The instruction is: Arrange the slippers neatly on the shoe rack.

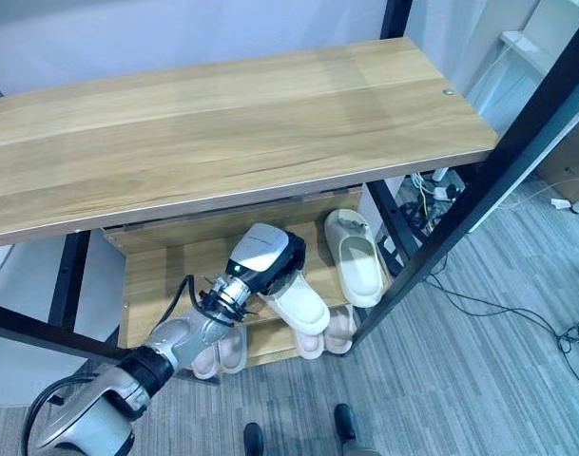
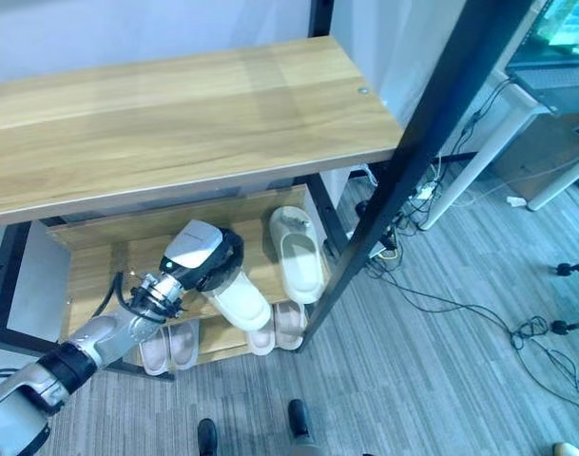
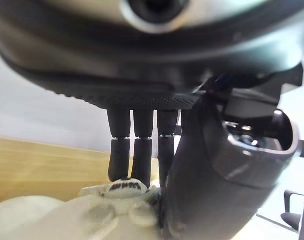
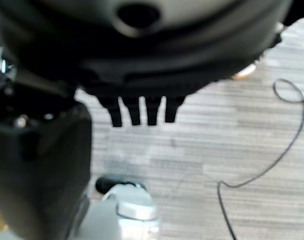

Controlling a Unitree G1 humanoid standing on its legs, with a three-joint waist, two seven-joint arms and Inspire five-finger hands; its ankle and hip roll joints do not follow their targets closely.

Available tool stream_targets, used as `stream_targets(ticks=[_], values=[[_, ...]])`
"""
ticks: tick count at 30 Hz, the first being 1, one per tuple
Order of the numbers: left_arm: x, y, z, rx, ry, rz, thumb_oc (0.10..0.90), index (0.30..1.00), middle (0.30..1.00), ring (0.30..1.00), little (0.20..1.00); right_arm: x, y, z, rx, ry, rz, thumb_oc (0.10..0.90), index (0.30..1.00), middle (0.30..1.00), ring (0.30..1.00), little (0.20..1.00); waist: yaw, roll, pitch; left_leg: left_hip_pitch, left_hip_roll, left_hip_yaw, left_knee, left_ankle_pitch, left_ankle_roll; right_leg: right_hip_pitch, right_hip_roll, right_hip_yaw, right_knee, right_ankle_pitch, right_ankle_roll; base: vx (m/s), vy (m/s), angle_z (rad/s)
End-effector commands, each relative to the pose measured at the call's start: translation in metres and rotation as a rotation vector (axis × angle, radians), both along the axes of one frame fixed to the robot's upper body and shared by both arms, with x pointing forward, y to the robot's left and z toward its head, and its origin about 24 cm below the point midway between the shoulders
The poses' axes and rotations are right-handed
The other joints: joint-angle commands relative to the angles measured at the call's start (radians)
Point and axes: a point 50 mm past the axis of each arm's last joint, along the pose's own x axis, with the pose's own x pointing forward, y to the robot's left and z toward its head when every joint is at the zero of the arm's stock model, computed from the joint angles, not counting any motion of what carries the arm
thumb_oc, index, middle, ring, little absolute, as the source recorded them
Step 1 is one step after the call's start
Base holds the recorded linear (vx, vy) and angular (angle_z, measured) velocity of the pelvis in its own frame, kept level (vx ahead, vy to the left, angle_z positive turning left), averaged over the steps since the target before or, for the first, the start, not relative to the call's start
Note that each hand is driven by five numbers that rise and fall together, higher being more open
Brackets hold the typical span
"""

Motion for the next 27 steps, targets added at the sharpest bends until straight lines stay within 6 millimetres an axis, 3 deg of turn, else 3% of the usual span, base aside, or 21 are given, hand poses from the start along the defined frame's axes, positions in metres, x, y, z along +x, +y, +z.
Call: stream_targets(ticks=[1,10,16,27], values=[[0.020,-0.018,0.027,0.028,-0.098,-0.031,0.400,0.300,0.300,0.300,0.300,0.011,-0.014,0.006,-0.059,-0.034,0.006,0.800,0.900,0.900,0.900,0.900,-0.030,-0.012,0.005,-0.034,-0.048,-0.014,0.004,-0.059,0.024,0.001,-0.015,-0.026,0.006,-0.059,0.069,0.00,0.016,-0.04],[0.018,-0.036,0.051,-0.047,-0.175,-0.101,0.400,0.300,0.300,0.300,0.300,0.011,-0.020,0.007,-0.081,-0.033,-0.023,0.800,0.900,0.900,0.900,0.900,-0.034,-0.009,0.009,-0.067,-0.052,-0.005,0.004,-0.054,0.030,-0.038,-0.018,-0.013,0.007,-0.046,0.070,0.01,0.016,-0.10],[0.012,-0.040,0.055,-0.025,-0.200,-0.150,0.400,0.300,0.300,0.300,0.300,0.010,-0.021,0.008,-0.081,-0.039,-0.035,0.800,0.900,0.900,0.900,0.900,-0.030,-0.007,0.011,-0.066,-0.056,-0.008,0.004,-0.056,0.032,-0.036,-0.020,-0.013,0.008,-0.048,0.070,0.00,0.002,-0.01],[0.014,-0.020,0.065,0.103,-0.264,-0.138,0.400,0.300,0.300,0.300,0.300,0.009,-0.022,0.008,-0.069,-0.037,-0.025,0.800,0.900,0.900,0.900,0.900,-0.017,-0.021,0.012,-0.050,-0.058,-0.018,0.004,-0.062,0.033,-0.015,-0.022,-0.026,0.007,-0.050,0.075,0.00,0.000,0.00]])
